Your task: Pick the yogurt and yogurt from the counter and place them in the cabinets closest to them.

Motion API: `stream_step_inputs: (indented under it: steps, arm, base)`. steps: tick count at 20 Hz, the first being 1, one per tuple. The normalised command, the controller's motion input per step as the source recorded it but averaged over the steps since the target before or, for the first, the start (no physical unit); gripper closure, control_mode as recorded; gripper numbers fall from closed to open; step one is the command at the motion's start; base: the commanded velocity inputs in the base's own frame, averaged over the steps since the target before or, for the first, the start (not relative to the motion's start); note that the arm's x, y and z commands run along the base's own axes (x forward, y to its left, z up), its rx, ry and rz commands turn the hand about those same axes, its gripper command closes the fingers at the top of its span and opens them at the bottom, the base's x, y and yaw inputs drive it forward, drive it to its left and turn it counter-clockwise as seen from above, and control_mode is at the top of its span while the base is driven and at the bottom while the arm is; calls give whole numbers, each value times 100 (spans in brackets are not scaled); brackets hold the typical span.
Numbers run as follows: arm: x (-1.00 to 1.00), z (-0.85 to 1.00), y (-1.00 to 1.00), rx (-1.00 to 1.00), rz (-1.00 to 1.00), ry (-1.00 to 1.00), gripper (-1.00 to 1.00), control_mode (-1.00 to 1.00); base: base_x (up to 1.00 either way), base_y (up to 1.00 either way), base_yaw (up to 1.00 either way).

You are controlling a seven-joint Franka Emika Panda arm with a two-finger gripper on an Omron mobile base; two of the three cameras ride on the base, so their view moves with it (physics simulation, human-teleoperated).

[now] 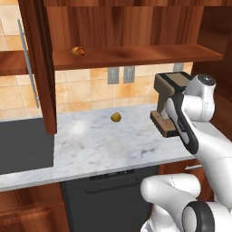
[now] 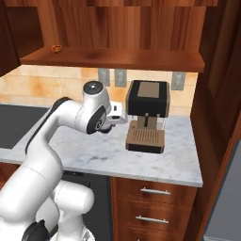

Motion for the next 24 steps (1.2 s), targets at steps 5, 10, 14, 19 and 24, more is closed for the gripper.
stream_step_inputs:
  steps: [5,10,14,19,24]
  arm:
    - [-10,69,13,0,0,-8,100,-100]
    - [-2,65,16,0,0,-7,100,-100]
    - [0,60,17,0,0,-5,100,-100]
    - [0,60,14,0,0,-6,100,-100]
    - [0,57,12,0,0,-6,100,-100]
  base:
    - [0,0,0]
    - [0,0,0]
    - [0,0,0]
    - [0,0,0]
    - [0,0,0]
